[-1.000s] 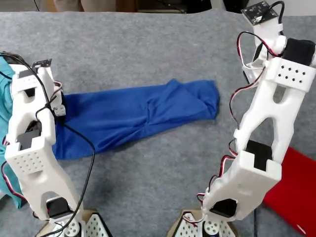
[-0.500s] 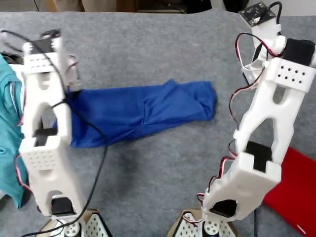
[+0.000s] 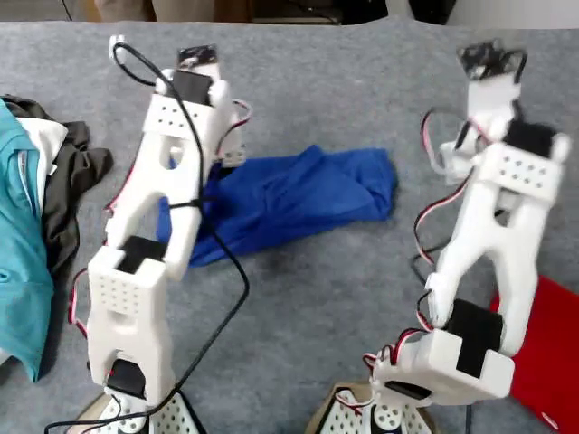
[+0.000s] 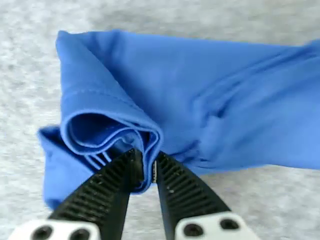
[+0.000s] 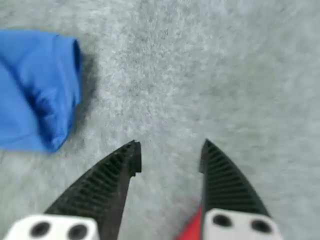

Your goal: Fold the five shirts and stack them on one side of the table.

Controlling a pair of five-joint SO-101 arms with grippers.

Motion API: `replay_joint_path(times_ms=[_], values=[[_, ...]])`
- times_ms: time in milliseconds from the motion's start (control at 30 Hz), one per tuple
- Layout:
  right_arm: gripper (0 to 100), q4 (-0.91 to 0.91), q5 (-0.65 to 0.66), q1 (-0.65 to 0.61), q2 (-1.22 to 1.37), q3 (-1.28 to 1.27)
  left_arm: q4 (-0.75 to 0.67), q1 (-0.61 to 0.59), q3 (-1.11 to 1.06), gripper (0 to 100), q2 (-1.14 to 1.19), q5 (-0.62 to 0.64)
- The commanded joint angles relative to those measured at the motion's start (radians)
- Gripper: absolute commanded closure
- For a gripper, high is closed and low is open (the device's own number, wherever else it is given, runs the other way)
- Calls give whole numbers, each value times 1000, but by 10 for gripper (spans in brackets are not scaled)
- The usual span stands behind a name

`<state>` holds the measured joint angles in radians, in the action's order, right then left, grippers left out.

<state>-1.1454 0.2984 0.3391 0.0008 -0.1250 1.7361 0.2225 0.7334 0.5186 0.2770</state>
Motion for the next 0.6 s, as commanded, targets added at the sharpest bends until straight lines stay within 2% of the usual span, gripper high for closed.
replay_joint_path(times_ms=[0, 133, 567], values=[[991, 321, -126, 70, -61, -242, 8, 74, 109, 982, -13, 38], [987, 374, -201, 159, -61, -255, -5, 143, 170, 982, -12, 80], [990, 615, -158, 334, -22, -369, -233, 287, 180, 982, 30, 170]])
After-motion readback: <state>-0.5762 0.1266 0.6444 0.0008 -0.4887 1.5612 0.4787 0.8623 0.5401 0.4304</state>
